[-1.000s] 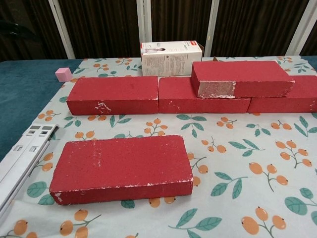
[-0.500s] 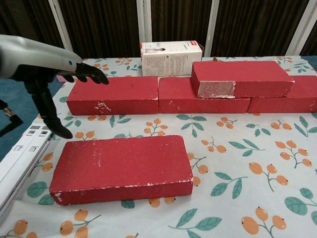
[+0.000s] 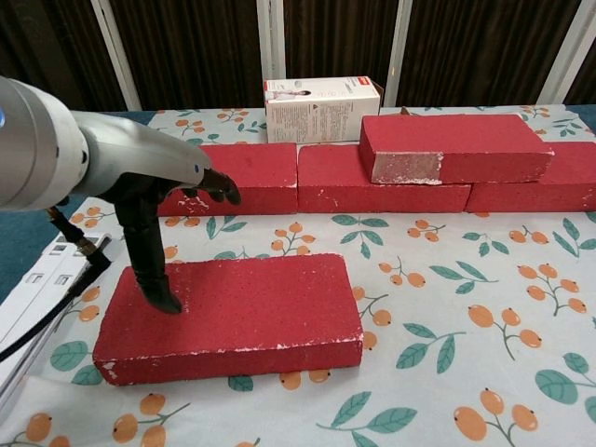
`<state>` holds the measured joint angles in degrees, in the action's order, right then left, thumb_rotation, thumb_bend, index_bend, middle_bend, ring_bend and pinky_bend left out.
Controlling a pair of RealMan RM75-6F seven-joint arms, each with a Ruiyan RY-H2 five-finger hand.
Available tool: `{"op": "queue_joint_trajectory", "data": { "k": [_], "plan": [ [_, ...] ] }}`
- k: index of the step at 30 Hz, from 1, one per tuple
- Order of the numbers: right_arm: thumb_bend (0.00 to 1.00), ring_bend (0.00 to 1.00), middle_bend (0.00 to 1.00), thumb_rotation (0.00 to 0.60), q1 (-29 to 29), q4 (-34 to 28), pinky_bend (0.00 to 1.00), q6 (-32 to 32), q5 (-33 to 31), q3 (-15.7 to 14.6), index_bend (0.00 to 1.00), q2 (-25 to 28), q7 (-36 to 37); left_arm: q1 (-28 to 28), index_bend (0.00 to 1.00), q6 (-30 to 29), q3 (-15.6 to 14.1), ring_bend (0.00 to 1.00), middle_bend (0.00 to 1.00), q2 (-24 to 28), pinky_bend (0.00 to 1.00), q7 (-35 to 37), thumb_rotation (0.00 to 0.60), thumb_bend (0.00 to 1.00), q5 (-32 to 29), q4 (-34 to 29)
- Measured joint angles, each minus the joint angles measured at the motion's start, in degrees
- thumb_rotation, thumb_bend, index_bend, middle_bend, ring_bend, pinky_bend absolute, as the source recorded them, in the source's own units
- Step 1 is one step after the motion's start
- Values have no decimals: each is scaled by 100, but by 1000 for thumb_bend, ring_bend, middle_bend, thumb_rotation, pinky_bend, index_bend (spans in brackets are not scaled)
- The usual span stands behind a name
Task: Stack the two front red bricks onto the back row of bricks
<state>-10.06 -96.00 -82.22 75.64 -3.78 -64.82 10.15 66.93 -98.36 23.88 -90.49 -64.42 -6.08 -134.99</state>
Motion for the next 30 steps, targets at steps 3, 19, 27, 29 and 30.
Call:
{"op": "queue_joint_trajectory", "data": {
  "k": [3,19,27,29,30],
  "plan": [
    [153,0,0,600,22,8,0,32,40,24,0,12,23,173,0,-347,58,0,0,-252,31,-50,600,0,-174,0],
    [152,0,0,600,120,31,0,161,164,156,0,46,167,255,0,-1046,-558,0,0,-859,32,140,600,0,408,0],
    [152,0,0,600,131,65,0,273,181,222,0,23,148,56,0,-992,-871,0,0,-897,32,251,600,0,777,171],
    [153,0,0,600,136,69,0,292,185,238,0,15,132,28,0,-959,-934,0,0,-905,31,246,600,0,863,244],
    [153,0,0,600,138,70,0,300,186,244,0,12,127,18,0,-943,-962,0,0,-909,31,244,600,0,903,272]
  ]
}}
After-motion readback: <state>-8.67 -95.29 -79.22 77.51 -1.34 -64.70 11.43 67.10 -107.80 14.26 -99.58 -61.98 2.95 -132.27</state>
